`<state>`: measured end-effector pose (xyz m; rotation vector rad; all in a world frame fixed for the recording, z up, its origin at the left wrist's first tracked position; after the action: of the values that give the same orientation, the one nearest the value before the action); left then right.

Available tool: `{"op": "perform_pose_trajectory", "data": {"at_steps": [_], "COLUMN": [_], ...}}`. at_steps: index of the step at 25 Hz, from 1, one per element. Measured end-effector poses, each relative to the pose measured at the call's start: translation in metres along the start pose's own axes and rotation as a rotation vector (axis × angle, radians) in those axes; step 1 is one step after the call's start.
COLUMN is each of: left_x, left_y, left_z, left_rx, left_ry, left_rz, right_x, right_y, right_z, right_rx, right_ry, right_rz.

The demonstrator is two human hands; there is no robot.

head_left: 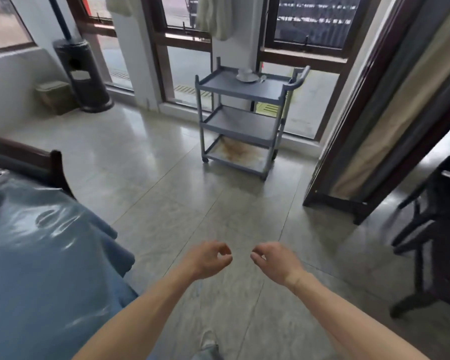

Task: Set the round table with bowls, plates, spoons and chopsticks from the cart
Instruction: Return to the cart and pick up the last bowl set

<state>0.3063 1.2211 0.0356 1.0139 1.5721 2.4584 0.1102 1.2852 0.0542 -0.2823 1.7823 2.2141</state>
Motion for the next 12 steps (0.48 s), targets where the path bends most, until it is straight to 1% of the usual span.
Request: {"op": "perform_pose_trajectory", "data": {"at_steps": [7,12], "left_x": [-0.045,-0.062], "left_y": [0.069,0.099], "left_z": [-0.105,-0.176], "left_rx": [-0.050,-0.080], "left_ry": [-0.036,-0.060], "left_rz": [0.002,-0.028], "right_x": [-0.015,-0.011], "right_y": [0.027,0.037], "right_z": [-0.123,-0.194], "right_rx": [0.013,0.018], "right_ry": [-0.034,-0.069], "right_rz": [0.053,0.021]}}
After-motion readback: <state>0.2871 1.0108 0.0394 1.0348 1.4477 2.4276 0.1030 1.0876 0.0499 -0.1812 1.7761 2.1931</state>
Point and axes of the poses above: each hand's wrist, its own z-axis away from the middle knuckle, its own y-axis out of the back of the hand, x = y × z, the point moved 2 cm from there along -z, towards the middle knuckle, and after that the axes turned 1 degree about -y, right-handed, at the moved point
